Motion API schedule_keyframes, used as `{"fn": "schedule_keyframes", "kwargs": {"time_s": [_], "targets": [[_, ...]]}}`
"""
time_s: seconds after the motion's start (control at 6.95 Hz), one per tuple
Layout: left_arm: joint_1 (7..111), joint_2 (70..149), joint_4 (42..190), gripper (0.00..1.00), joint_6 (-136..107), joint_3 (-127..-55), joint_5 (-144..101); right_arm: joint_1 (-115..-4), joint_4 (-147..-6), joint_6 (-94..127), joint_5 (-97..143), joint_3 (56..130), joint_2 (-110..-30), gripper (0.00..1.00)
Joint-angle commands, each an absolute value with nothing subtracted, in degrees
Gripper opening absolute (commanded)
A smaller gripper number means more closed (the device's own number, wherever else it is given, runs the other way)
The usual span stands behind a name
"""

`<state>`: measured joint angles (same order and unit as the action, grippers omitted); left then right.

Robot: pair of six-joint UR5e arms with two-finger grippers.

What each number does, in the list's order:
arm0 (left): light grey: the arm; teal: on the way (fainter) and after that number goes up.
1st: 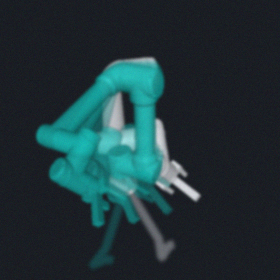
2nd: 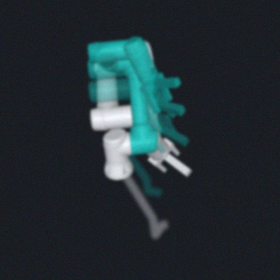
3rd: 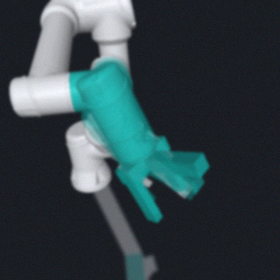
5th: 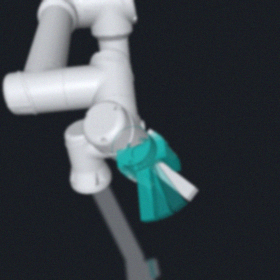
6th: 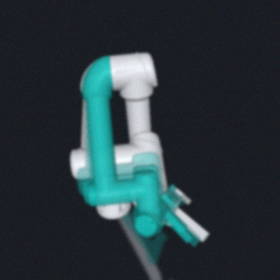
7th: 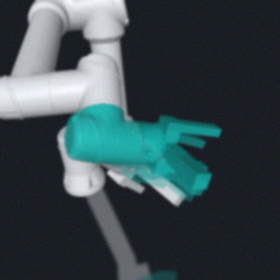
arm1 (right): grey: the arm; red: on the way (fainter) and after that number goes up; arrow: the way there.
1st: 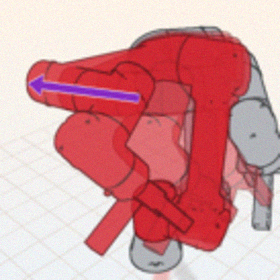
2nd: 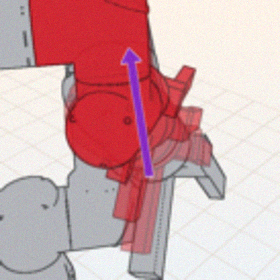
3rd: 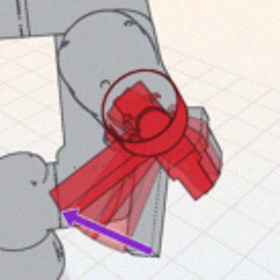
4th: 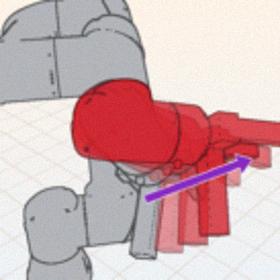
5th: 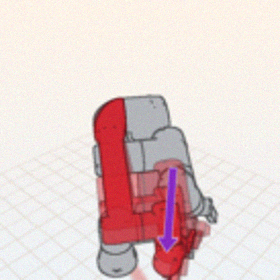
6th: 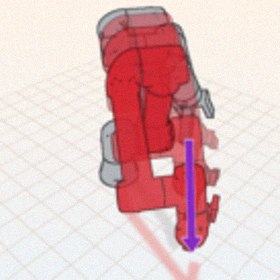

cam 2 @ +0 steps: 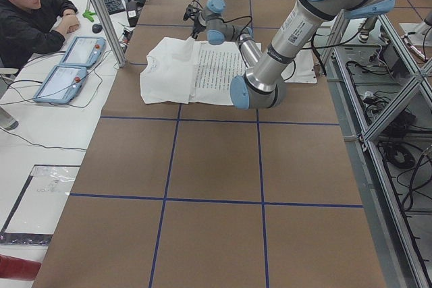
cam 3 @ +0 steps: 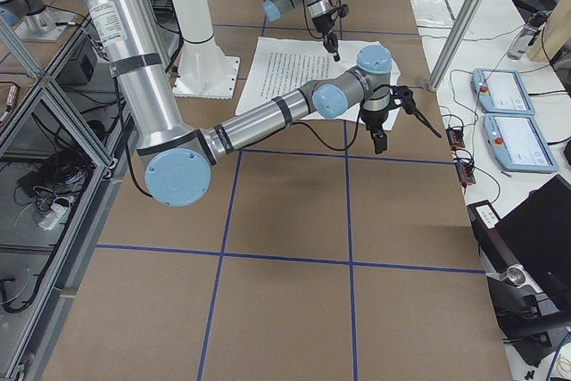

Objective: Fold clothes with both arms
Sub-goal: 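Carry the held sleeve across the shirt body toward the right gripper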

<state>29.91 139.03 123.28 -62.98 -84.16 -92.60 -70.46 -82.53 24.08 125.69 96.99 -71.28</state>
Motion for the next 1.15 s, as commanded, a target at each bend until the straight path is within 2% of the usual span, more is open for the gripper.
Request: {"fn": "schedule_keyframes", "kwargs": {"time_s": [0.0,0.29,0.43,0.72,1.01], "targets": [[26.29,139.75,123.40,0.00,-62.49,-83.76,-92.11,-70.49,-82.53,24.08,125.68,96.86,-71.28,1.00],[24.70,139.75,123.66,0.00,-62.49,-83.24,-92.20,-70.49,-82.53,24.08,125.68,96.77,-71.28,1.00],[24.35,139.31,126.27,0.99,-63.10,-83.15,-92.28,-70.40,-82.53,24.00,125.60,96.59,-71.28,1.00],[23.90,138.61,127.10,1.00,-62.23,-83.84,-92.72,-70.40,-82.53,24.34,125.60,96.68,-70.93,1.00],[28.44,136.95,114.77,1.00,-52.61,-90.05,-95.34,-67.96,-82.44,31.86,123.94,97.21,-68.05,1.00]]}}
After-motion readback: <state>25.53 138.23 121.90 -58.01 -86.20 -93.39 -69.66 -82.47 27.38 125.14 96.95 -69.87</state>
